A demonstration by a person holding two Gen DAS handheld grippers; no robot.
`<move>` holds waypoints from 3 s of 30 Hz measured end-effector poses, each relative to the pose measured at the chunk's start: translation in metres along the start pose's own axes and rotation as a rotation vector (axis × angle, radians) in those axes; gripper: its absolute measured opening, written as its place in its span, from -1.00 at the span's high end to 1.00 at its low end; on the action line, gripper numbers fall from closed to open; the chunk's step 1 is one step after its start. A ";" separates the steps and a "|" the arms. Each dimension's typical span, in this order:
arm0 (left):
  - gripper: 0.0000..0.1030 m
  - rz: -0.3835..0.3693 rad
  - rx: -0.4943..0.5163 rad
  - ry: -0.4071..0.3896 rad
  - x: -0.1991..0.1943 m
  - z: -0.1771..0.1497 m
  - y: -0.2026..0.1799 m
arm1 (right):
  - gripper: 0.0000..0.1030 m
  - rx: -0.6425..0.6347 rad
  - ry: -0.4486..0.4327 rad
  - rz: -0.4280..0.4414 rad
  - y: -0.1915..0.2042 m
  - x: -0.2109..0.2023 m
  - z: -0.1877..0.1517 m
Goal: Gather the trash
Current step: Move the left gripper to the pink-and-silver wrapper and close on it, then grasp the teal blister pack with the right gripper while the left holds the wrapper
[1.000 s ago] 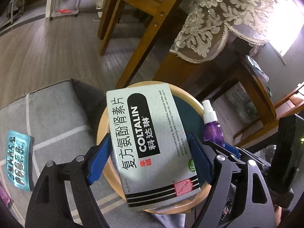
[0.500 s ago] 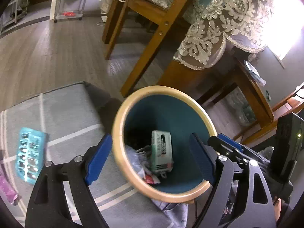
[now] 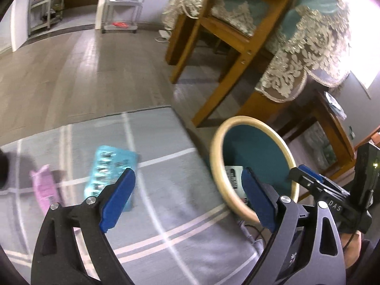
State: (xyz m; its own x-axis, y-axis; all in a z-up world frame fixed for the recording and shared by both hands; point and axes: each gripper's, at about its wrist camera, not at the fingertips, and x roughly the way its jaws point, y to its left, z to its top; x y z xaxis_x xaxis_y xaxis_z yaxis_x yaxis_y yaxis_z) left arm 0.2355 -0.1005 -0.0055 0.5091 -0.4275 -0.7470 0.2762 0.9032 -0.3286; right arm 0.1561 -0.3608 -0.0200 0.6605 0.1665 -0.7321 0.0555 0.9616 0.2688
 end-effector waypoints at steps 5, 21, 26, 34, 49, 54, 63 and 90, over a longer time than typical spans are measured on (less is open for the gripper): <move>-0.79 0.064 0.017 -0.001 -0.023 -0.009 0.028 | -0.37 -0.041 0.006 0.009 0.022 0.001 -0.003; -0.88 0.285 -0.083 0.023 -0.060 -0.041 0.125 | -0.54 -0.230 0.077 0.058 0.100 0.020 -0.029; -0.88 0.321 -0.118 0.065 -0.046 -0.046 0.142 | -0.55 -0.266 0.105 0.061 0.108 0.027 -0.038; -0.88 0.367 -0.131 0.127 -0.020 -0.048 0.152 | -0.55 -0.290 0.129 0.063 0.115 0.034 -0.046; 0.04 0.370 -0.143 0.187 0.019 -0.043 0.161 | -0.55 -0.304 0.186 0.111 0.135 0.055 -0.054; 0.64 0.376 -0.153 0.181 0.017 -0.044 0.167 | -0.55 -0.218 0.209 0.152 0.138 0.067 -0.050; 0.74 0.377 -0.157 0.103 -0.011 -0.047 0.175 | -0.70 -0.137 0.231 0.101 0.179 0.112 -0.038; 0.74 0.365 -0.192 0.103 -0.011 -0.054 0.189 | -0.43 -0.386 0.212 -0.033 0.273 0.172 -0.050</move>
State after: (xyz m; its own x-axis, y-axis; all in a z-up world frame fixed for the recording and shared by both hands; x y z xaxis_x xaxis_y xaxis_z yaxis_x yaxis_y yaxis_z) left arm 0.2377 0.0775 -0.0907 0.4585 -0.0809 -0.8850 -0.0689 0.9896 -0.1262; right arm 0.2468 -0.0591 -0.1038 0.4922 0.1364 -0.8597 -0.2367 0.9714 0.0186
